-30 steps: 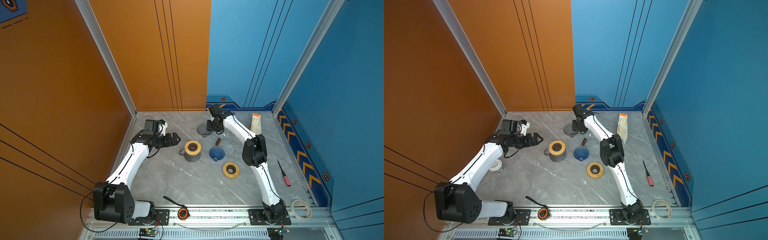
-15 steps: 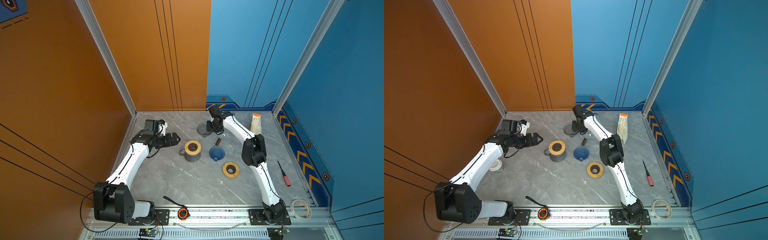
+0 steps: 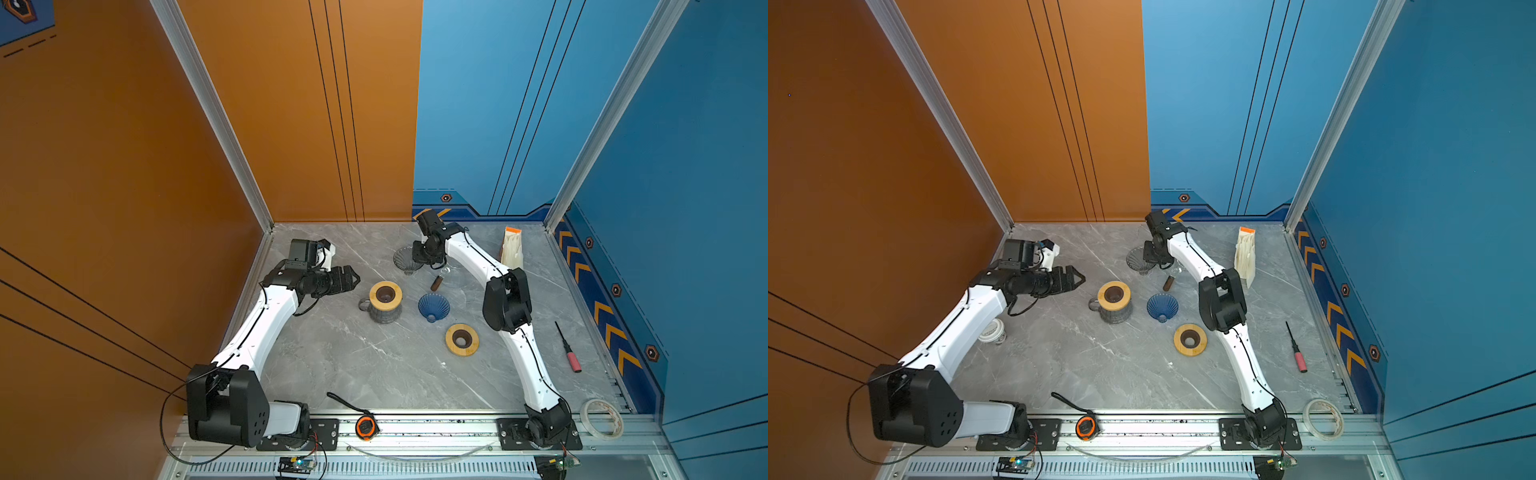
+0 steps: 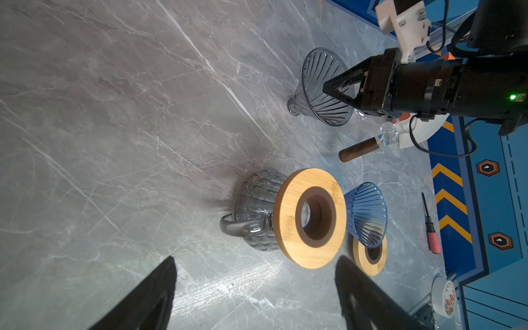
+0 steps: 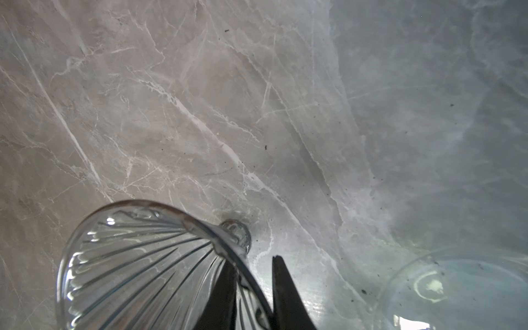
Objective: Place the coffee filter in the dripper
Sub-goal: 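Close the right gripper on the clear glass dripper rim, then lift the clear glass dripper and carry it toward the bamboo-topped carafe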
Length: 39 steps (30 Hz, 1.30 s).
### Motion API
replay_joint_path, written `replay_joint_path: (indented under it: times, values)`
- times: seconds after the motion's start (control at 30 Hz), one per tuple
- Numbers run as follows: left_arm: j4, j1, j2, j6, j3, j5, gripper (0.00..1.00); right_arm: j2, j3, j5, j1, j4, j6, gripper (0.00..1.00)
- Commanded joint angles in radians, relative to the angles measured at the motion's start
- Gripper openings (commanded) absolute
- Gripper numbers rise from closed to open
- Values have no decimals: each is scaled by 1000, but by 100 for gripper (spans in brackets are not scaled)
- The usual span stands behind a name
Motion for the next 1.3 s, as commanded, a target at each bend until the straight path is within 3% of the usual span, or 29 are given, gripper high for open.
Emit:
replay_joint_path:
  times: [0.0, 0.23, 0.33, 1.27]
  values:
    - [-10, -9, 2, -7, 14, 29, 88, 15, 29, -3, -7, 8, 18, 16]
    - [-10, -9, 3, -8, 12, 29, 88, 10, 29, -6, -7, 16, 21, 11]
    - [-10, -10, 3, -8, 12, 29, 83, 7, 27, -8, -8, 17, 22, 10]
    - [-10, -11, -11, -11, 26, 33, 80, -125, 13, -104, -1, 25, 16, 3]
